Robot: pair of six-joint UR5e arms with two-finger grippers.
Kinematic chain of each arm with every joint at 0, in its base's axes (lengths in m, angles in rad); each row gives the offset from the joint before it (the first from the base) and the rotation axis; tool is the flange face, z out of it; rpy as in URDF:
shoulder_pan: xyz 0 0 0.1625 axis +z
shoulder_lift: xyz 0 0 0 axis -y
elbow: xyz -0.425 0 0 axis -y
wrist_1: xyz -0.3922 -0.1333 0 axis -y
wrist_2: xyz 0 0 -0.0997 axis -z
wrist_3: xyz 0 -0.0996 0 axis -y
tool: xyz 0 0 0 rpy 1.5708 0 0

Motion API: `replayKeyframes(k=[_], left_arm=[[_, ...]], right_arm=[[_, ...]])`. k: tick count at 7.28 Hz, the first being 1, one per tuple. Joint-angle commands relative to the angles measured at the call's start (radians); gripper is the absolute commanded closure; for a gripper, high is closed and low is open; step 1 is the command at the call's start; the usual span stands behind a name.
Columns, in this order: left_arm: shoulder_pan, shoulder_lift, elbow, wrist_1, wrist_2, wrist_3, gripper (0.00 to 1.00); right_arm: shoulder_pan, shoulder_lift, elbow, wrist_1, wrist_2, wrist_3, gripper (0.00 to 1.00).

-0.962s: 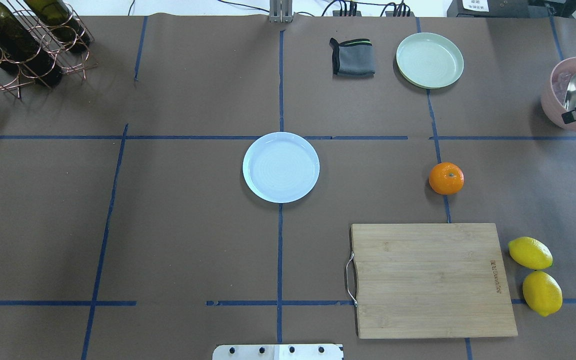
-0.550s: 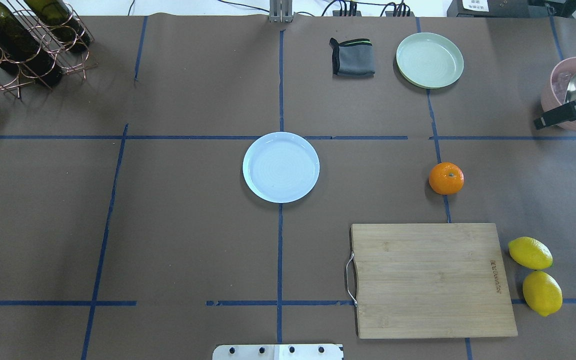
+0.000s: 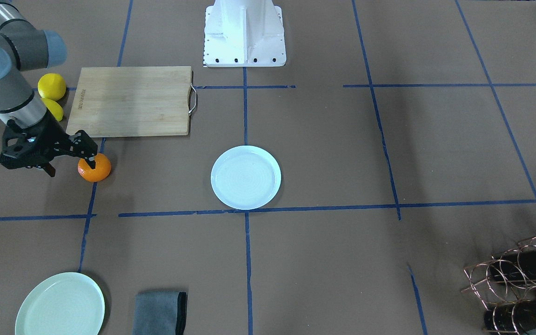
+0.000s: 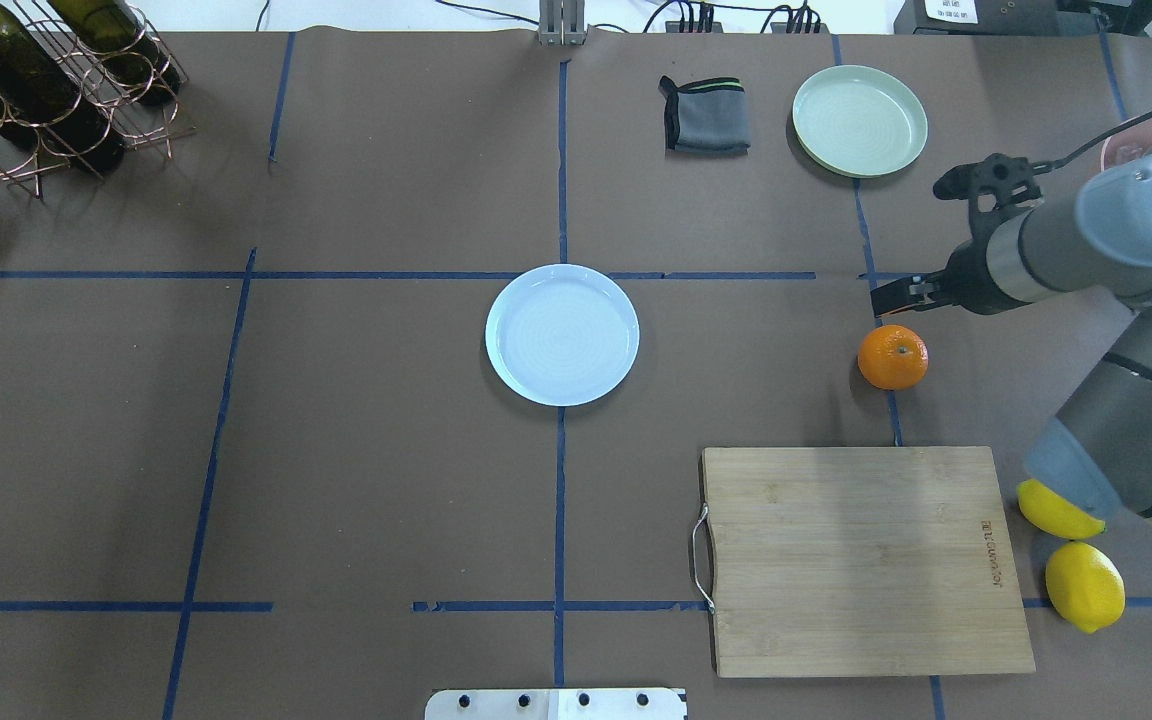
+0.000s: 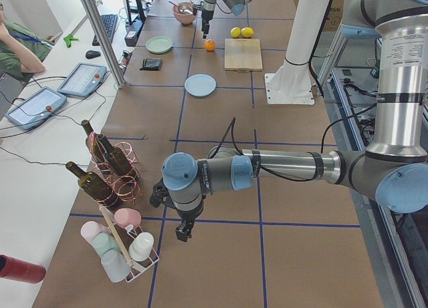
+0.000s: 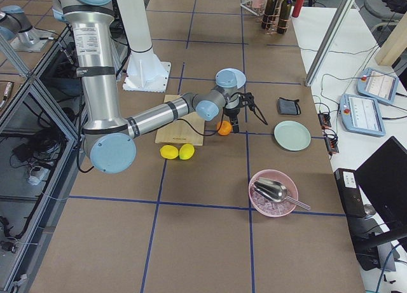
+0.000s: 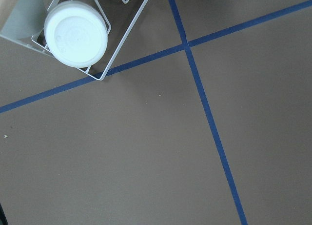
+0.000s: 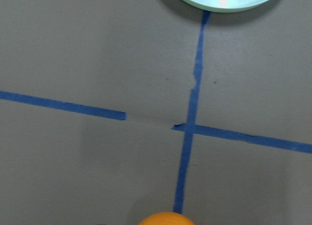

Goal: Pick orange to plate
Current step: 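Move the right gripper down over the orange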

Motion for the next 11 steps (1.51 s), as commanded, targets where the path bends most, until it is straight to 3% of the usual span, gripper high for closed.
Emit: replayKeyframes(k=[1,11], left_arm=[[0.000,0.003,0.003,-0.002,-0.015,-0.001,0.00],[0.000,0.007,0.000,-0.002,-0.022,0.001,0.00]], right_arm=[[-0.060,0.007,-0.007,0.002,-0.068,0.044,0.00],[-0.134,-0.007,-0.077,-0.001,-0.174,0.044,0.00]])
